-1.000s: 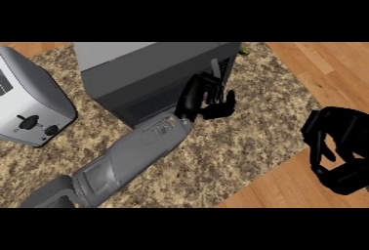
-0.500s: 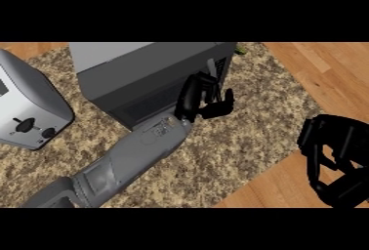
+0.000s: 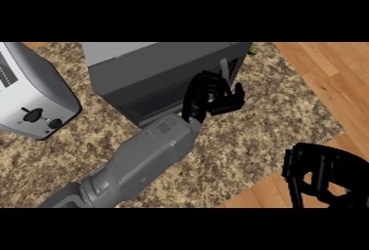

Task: Pick up the milk, place it into the microwave and close the microwave

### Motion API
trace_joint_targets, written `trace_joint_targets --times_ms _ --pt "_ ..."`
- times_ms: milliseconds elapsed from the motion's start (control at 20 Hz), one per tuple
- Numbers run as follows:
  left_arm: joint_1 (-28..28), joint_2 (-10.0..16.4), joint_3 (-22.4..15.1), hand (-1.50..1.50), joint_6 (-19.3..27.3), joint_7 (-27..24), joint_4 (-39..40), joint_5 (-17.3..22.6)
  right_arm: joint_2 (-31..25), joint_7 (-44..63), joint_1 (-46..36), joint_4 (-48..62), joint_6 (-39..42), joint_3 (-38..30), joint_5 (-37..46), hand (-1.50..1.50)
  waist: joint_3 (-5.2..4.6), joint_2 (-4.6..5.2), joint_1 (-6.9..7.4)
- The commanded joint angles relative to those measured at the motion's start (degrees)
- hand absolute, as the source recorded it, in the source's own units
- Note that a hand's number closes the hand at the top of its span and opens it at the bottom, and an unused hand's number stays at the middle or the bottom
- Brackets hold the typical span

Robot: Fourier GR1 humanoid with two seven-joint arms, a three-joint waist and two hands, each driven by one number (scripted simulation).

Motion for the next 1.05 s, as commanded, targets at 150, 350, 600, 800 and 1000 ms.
trace_joint_targets --times_ms 150,350,600,800,1000 --pt "3.2 0.1 6.1 1.50 -6.0 -2.0 3.4 7.8 1.4 -0.1 4.7 -4.1 -1.1 2.4 -0.8 1.50 -0.11 -0.60 2.78" --pt "3.9 0.1 5.9 1.50 -10.4 -2.9 5.2 9.5 2.4 -0.1 7.1 -6.6 -3.1 3.2 0.2 1.50 -0.09 -0.72 4.04" --pt "4.8 1.4 4.7 1.50 -15.4 -3.8 6.8 11.3 4.1 0.4 10.7 -9.4 -5.5 6.1 2.4 1.50 -0.02 -0.94 5.57" --pt "5.9 1.6 3.5 1.50 -19.0 -5.2 8.1 12.1 5.6 0.8 12.0 -12.1 -8.1 7.2 3.9 1.50 -0.08 -0.97 6.84" --pt "6.1 1.2 2.8 1.50 -21.4 -6.1 9.4 13.1 6.5 1.6 13.7 -14.6 -10.0 8.7 5.4 1.50 -0.09 -0.98 7.28"
